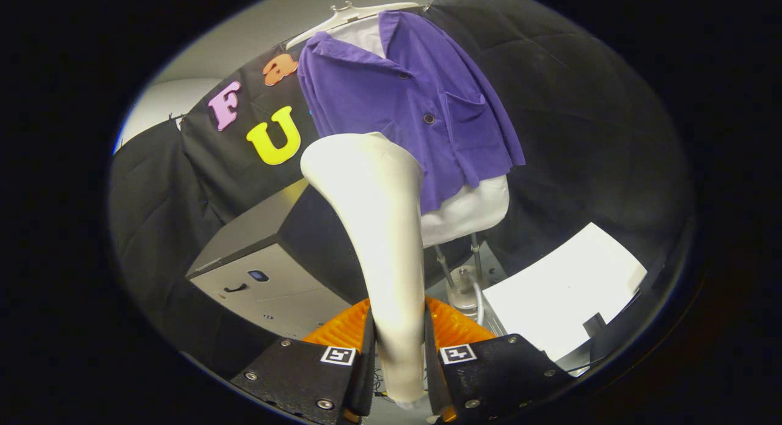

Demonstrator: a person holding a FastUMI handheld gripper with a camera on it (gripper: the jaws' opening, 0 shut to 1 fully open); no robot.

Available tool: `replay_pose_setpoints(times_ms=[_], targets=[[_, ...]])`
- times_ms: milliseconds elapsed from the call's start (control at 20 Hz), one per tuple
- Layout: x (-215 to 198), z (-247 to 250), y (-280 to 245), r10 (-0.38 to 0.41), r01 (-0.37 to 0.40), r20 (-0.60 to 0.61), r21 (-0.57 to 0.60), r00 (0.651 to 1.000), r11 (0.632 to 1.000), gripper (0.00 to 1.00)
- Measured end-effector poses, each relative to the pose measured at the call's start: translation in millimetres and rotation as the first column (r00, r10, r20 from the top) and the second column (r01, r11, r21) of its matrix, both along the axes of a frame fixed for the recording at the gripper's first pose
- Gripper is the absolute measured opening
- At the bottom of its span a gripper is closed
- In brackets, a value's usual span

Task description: Iron the clothes twice with a garment steamer, once on the left side and once on the right side.

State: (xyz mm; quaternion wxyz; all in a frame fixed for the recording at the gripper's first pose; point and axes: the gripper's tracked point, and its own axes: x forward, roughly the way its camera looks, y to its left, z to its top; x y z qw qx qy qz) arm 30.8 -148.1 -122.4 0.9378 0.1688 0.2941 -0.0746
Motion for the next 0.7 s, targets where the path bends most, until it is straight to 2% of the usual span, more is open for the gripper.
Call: replay_pose_setpoints(times_ms=[250,700], targets=[[-24.4,30.3,36.7,0.052,-0.054,0.055,0.03,0.997,0.998,0.36],[-51.0,70.7,94.2,0.172,-0.172,0.121,-0.009,0.978,0.985,0.36]])
